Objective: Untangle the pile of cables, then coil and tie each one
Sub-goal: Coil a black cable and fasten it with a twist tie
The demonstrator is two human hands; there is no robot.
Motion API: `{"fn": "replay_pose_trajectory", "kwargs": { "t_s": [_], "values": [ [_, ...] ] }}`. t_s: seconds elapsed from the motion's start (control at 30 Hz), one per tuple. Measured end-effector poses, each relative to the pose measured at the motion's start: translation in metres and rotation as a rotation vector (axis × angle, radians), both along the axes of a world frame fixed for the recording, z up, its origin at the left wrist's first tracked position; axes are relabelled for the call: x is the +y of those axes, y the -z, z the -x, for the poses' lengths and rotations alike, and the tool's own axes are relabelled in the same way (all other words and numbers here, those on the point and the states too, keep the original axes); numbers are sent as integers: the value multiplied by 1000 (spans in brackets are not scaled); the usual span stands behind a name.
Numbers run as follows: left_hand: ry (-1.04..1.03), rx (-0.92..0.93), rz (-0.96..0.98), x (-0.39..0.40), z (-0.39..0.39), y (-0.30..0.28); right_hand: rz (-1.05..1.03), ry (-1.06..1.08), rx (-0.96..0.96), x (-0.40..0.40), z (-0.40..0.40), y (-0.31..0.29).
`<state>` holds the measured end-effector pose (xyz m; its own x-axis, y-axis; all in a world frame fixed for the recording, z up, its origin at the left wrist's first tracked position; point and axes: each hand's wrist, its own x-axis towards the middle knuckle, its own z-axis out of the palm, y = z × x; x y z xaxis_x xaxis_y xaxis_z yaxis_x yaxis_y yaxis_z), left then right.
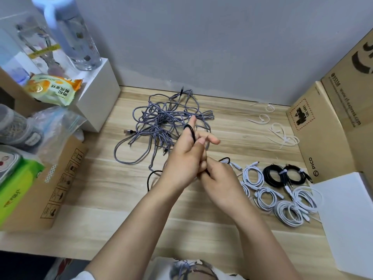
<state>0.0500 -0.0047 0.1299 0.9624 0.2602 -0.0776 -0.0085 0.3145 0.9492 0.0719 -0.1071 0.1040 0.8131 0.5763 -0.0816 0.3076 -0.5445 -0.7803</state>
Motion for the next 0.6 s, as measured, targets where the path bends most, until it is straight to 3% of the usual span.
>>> {"fn": "replay_pose_trajectory", "kwargs": {
  "t_s": [0.17,0.37,0.47,0.6],
  "values": [
    [26,-53,-326,15,0,10,1,-76,-65,-4,5,-4],
    [204,107,-627,22,8,2,-145,167,-185,-5,1,-18],
    [245,165,-498,16,7,-2,-213,322,-215,-9,-5,-20],
    [329,216,-364,16,4,-6,-399,283,-153,-12,-14,-24]
  ]
}}
